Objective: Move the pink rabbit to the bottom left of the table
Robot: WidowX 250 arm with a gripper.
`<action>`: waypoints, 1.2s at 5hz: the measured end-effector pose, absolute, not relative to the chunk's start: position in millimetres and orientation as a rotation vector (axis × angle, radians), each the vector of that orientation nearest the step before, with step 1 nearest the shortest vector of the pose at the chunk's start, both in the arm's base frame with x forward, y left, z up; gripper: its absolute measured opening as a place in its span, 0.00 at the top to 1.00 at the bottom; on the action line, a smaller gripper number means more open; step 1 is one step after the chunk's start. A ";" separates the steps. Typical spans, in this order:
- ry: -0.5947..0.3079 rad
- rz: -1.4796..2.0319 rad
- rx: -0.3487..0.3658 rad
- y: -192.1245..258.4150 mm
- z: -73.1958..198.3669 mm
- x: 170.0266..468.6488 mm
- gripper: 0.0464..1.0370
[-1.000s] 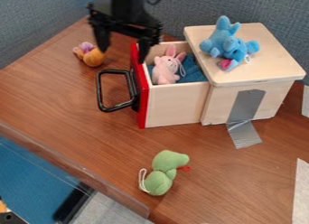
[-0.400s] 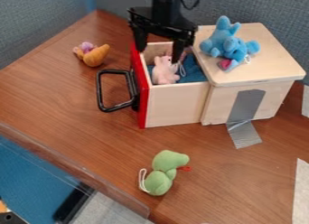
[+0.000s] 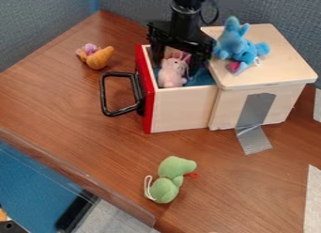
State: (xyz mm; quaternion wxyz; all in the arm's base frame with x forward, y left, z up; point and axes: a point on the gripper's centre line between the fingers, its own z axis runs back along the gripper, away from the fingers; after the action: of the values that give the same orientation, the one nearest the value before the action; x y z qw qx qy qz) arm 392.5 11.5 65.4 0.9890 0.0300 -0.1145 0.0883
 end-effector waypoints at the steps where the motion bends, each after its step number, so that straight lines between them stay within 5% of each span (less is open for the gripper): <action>1: -0.235 0.167 0.085 14.2 64.2 393.5 0.04; 2: -0.225 0.155 0.107 18.4 58.7 389.0 0.08; 4: -0.207 0.149 0.083 16.0 55.9 378.4 0.64; 6: -0.270 0.189 0.036 27.0 94.2 374.0 0.85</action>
State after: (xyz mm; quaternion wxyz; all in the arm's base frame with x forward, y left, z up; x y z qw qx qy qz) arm 374.0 27.0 94.2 0.9863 0.0180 -0.1343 0.0941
